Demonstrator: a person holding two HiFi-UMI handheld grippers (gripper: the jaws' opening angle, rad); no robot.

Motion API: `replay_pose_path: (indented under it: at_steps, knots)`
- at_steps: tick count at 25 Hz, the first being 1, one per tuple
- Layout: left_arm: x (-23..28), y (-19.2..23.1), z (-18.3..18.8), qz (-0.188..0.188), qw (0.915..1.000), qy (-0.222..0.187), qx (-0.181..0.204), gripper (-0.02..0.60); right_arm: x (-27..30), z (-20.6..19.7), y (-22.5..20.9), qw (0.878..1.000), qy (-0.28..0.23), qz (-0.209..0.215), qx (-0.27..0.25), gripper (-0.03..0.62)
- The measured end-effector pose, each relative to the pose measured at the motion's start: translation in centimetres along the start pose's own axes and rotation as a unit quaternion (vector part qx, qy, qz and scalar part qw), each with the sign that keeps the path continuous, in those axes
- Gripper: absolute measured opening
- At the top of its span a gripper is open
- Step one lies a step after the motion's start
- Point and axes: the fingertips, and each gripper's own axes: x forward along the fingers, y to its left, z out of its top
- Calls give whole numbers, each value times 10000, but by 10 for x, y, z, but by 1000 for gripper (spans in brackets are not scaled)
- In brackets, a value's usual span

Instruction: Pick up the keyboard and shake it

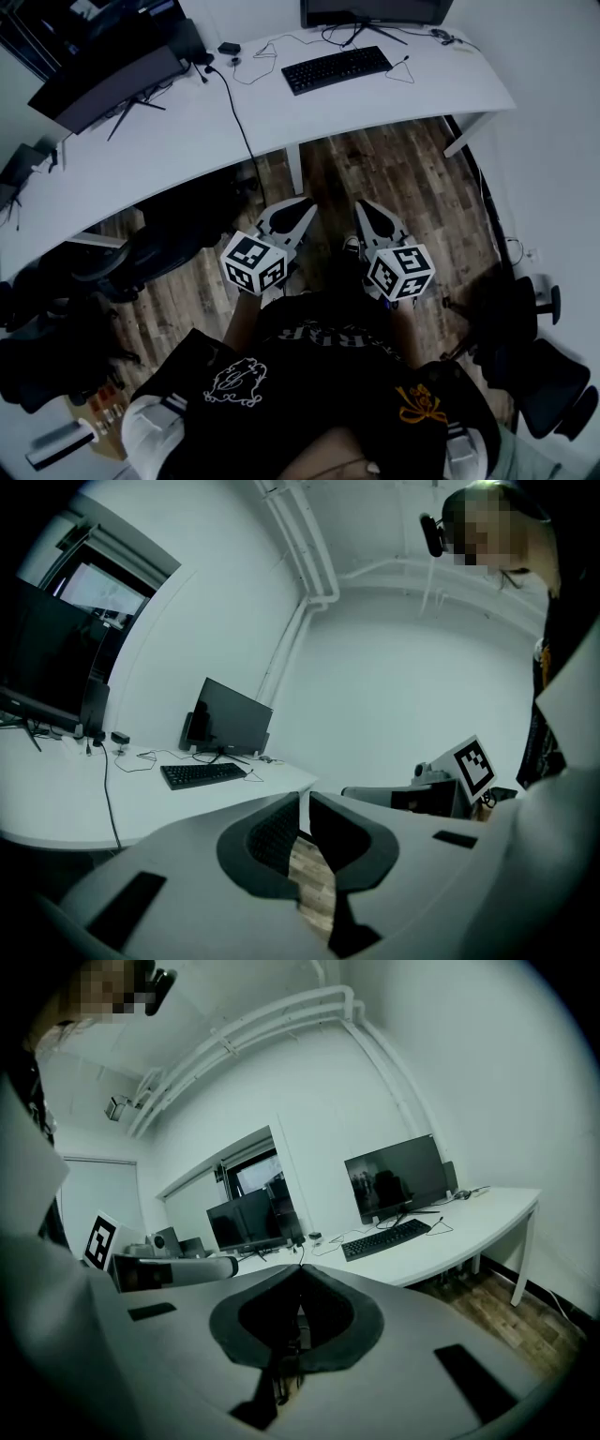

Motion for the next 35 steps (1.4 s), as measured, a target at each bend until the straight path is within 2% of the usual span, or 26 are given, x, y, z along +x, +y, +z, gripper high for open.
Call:
replay_pose_path:
  at_steps: [11,17,25,35]
  knots:
    - [146,58,52,685,9976,-70,-85,48,81,68,-138,9987,187,473,7,14]
    - [205,75,61,977,9951,9,-129,48,110,84,-199,9975,268,652,109,12]
    - [238,91,67,1264,9918,110,-117,48,131,93,-234,9958,294,820,270,12]
    - [247,116,70,1469,9887,244,-192,48,146,94,-257,9957,322,729,475,12]
